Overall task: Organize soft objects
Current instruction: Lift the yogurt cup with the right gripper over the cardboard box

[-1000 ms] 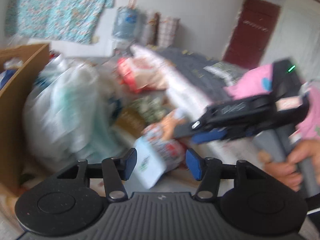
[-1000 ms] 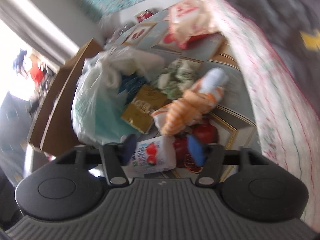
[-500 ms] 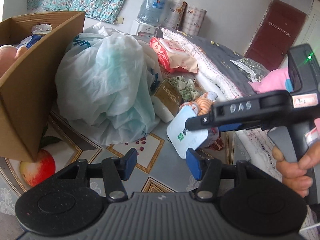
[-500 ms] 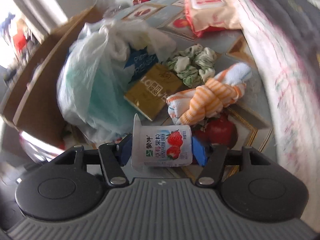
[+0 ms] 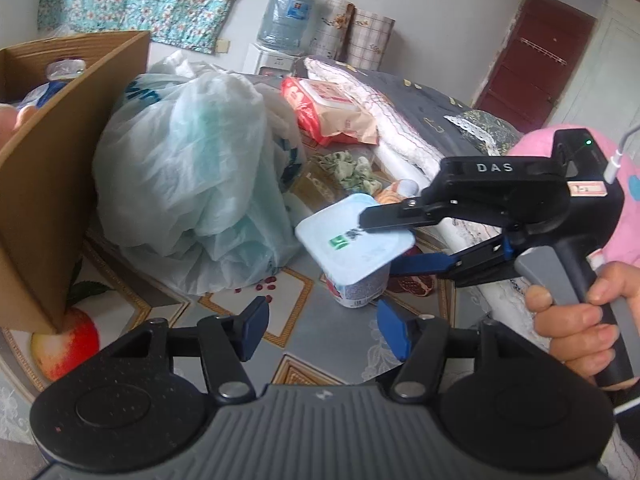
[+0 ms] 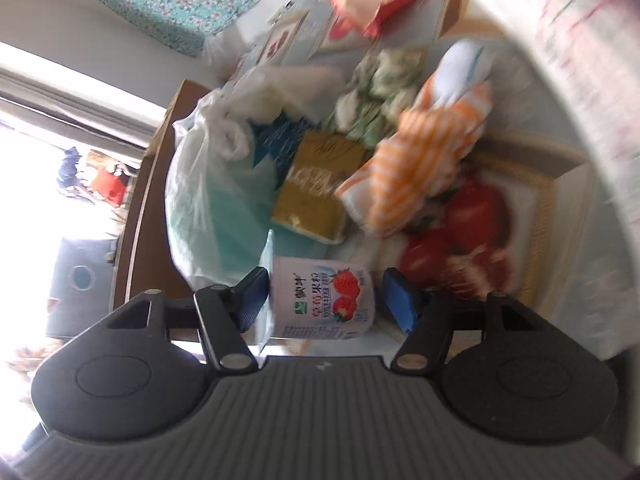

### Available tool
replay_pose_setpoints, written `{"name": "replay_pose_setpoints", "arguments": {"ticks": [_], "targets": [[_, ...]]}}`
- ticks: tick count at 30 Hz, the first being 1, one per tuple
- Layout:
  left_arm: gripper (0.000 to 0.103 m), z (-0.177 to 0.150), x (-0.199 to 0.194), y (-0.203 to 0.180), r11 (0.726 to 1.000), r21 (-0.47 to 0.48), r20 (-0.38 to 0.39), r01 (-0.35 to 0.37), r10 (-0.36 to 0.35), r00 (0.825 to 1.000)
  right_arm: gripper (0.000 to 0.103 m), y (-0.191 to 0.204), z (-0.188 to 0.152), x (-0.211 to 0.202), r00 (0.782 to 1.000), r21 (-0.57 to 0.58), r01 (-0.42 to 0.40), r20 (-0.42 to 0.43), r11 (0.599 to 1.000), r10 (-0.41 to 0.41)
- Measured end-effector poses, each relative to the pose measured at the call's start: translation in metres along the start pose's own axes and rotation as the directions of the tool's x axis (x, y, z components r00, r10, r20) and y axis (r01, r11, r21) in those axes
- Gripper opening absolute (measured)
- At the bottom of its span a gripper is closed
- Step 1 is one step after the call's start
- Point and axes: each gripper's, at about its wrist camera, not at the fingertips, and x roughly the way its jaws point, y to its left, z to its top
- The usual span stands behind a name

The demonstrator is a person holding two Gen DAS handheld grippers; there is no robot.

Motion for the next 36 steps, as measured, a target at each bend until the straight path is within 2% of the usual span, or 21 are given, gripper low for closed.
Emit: {"name": "replay_pose_setpoints", "arguments": {"ticks": [2, 5, 8, 12, 14, 19, 25, 30, 36], "targets": [[0.063, 0.001, 0.006, -0.005, 1.000, 0.017, -0.009, 0.006, -0.006, 1.000, 0.063, -0.006, 0.002, -0.005, 1.000, -0.005, 0.007, 0.009, 1.000, -0.007], [0.064, 0.004, 0.015, -0.014, 0.998, 0.057, -0.016, 0.011, -0.010, 1.000, 0.059, -0.010, 0.002, -0.011, 0.999, -0.002, -0.042, 0.020, 0.999, 0.042], [0.066, 0.006, 0.024, -0.027, 0.992, 0.124, -0.009, 0.003, -0.002, 1.000, 0.053, -0.010, 0.004, -0.009, 0.998, -0.017, -0.060, 0.014, 0.998, 0.060], [0.066, 0.011, 0.042, -0.045, 0.975, 0.220, -0.004, -0.043, 0.045, 0.999, 0.037, -0.010, 0.007, 0.002, 0.997, -0.013, -0.082, -0.012, 0.997, 0.082], [0.066, 0.014, 0.051, -0.050, 0.970, 0.238, -0.007, -0.054, 0.057, 0.998, 0.036, -0.011, 0.009, 0.004, 0.995, -0.004, -0.101, -0.016, 0.995, 0.101], [0.059, 0.021, 0.056, -0.050, 0.981, 0.187, 0.016, -0.048, 0.046, 0.999, 0.030, -0.010, 0.010, 0.003, 0.993, -0.009, -0.119, -0.023, 0.993, 0.119], [0.053, 0.023, 0.051, -0.046, 0.984, 0.170, 0.021, -0.057, 0.054, 0.998, 0.029, -0.002, 0.007, -0.003, 0.993, -0.013, -0.113, -0.028, 0.994, 0.113], [0.053, 0.030, 0.034, -0.044, 0.988, 0.146, 0.036, -0.047, 0.042, 0.998, 0.028, 0.016, 0.003, -0.017, 0.992, -0.039, -0.128, -0.016, 0.991, 0.128], [0.053, 0.043, -0.007, -0.046, 0.985, 0.151, 0.116, -0.079, 0.062, 0.991, 0.029, 0.060, 0.005, -0.038, 0.985, -0.129, -0.171, 0.006, 0.977, 0.173]]}}
